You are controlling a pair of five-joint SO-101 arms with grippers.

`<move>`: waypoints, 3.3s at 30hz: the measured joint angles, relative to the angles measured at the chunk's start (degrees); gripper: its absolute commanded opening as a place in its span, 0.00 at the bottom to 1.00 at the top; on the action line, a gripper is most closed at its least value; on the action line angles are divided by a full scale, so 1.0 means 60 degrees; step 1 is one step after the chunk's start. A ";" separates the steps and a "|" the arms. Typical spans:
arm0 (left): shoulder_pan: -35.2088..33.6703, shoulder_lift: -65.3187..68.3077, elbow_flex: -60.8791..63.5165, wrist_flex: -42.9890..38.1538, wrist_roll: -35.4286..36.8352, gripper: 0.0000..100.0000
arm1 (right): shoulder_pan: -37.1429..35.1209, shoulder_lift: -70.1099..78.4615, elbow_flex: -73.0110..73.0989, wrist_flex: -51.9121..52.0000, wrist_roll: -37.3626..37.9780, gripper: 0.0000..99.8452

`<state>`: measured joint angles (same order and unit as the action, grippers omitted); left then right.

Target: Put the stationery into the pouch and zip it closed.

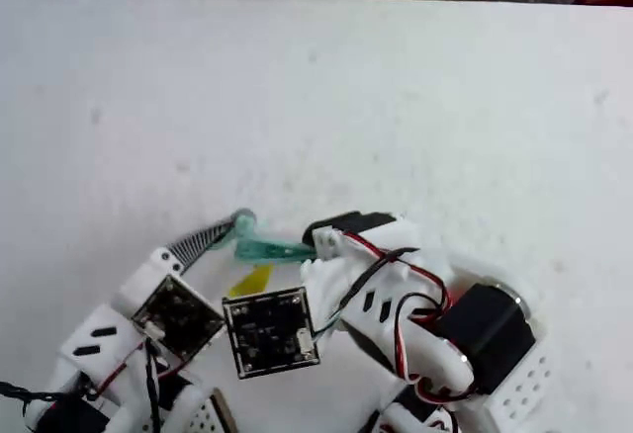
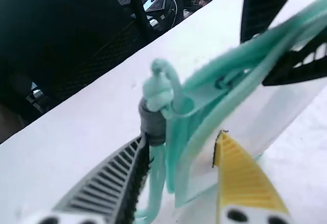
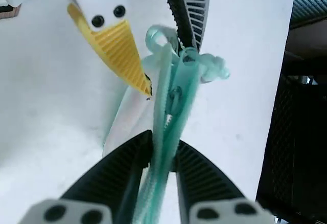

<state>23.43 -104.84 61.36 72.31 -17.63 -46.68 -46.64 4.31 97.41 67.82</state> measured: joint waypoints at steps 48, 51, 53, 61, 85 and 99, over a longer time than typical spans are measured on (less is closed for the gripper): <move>0.2374 0.0117 0.0557 -0.0484 0.0337 0.02 | 0.0527 -0.2095 -0.0337 -0.1333 -0.5070 0.23; 0.2374 0.0117 0.0557 -0.0484 0.0337 0.02 | -0.0469 -0.2286 -0.0059 -0.1421 -0.5846 0.23; 0.2374 0.0117 0.0557 -0.0484 0.0337 0.02 | -0.1304 -0.2256 0.0454 -0.1612 -0.6242 0.23; 0.2374 0.0117 0.0557 -0.0484 0.0337 0.02 | -0.1978 -0.2095 0.2681 -0.3311 -0.6872 0.23; 0.2374 0.0015 0.0557 -0.0293 0.0337 0.02 | -0.1934 -0.2271 0.3897 -0.3634 -0.5275 0.07; 0.2374 0.0029 0.0557 -0.0308 0.0322 0.02 | -0.1114 -0.2110 0.3678 -0.3868 -0.5216 0.02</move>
<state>37.67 -104.66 64.70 70.46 -15.69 -53.36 -59.30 26.37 74.20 36.53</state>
